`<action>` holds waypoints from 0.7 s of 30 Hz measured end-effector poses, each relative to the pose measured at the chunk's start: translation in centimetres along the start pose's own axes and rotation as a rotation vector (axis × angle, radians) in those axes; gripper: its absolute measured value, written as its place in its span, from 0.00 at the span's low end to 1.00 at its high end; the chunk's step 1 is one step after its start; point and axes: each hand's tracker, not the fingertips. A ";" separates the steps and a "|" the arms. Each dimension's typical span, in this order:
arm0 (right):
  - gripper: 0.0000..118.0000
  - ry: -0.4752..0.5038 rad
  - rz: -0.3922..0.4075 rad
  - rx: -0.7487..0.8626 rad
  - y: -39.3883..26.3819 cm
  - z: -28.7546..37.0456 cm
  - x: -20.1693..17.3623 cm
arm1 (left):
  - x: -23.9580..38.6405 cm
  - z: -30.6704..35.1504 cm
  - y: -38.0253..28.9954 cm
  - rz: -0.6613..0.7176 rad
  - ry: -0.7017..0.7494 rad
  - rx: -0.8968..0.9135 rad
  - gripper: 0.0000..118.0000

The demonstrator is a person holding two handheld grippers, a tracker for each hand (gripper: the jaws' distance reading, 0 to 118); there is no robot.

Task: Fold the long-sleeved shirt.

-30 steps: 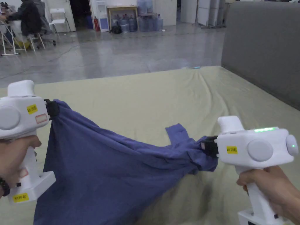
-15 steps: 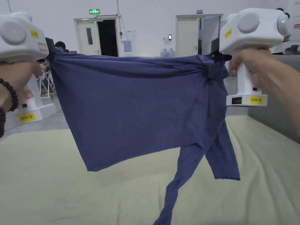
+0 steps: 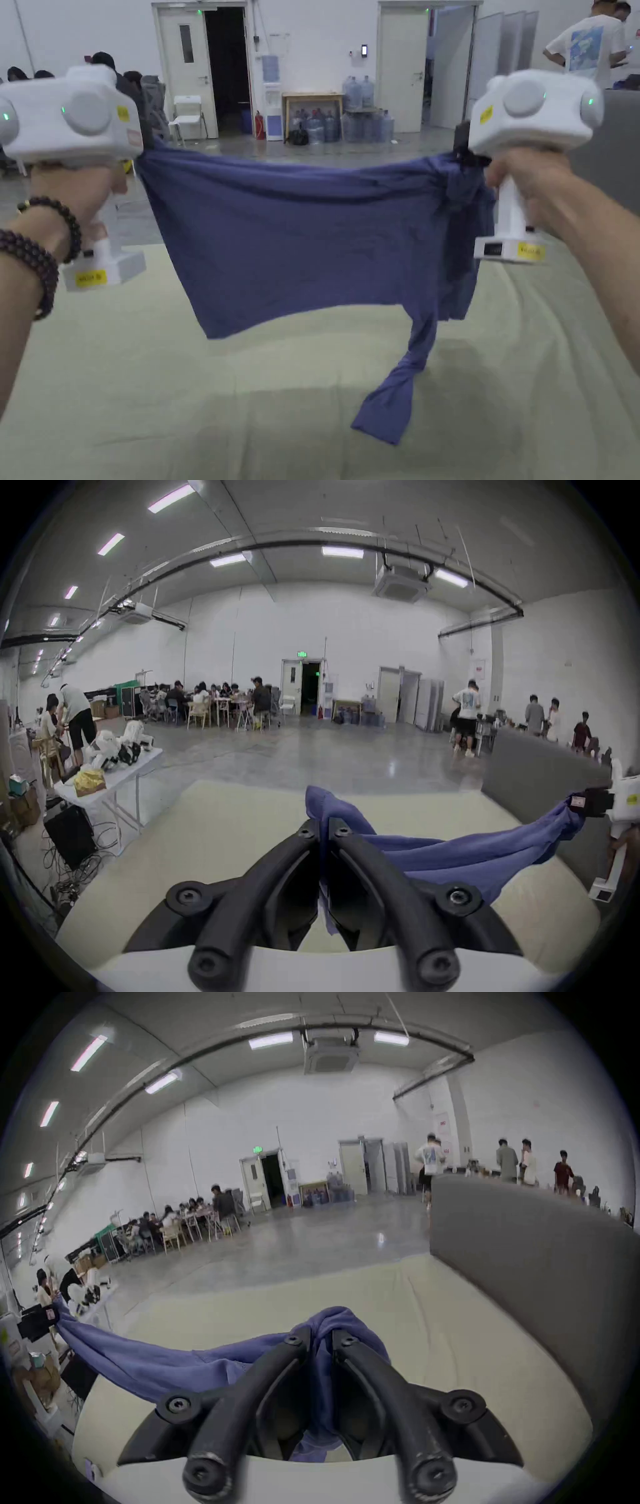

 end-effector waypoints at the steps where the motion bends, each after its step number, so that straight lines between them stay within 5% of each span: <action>1: 0.06 0.008 -0.020 -0.045 -2.3 -1.2 0.6 | 0.1 0.8 -2.7 0.009 0.007 0.020 0.00; 7: 0.06 0.024 -0.047 -0.109 -11.5 -1.9 2.7 | -2.2 1.5 -8.8 0.036 -0.043 -0.058 0.00; 10: 0.06 0.052 -0.027 -0.119 -13.7 2.9 3.3 | -5.3 5.8 -10.3 0.027 -0.084 -0.071 0.00; 14: 0.06 0.085 0.125 -0.135 -18.1 10.9 4.5 | -10.6 15.1 -14.4 -0.017 -0.135 -0.098 0.00; 21: 0.06 0.117 0.154 -0.345 -32.5 24.0 6.3 | -18.4 27.5 -25.8 -0.048 -0.154 -0.268 0.00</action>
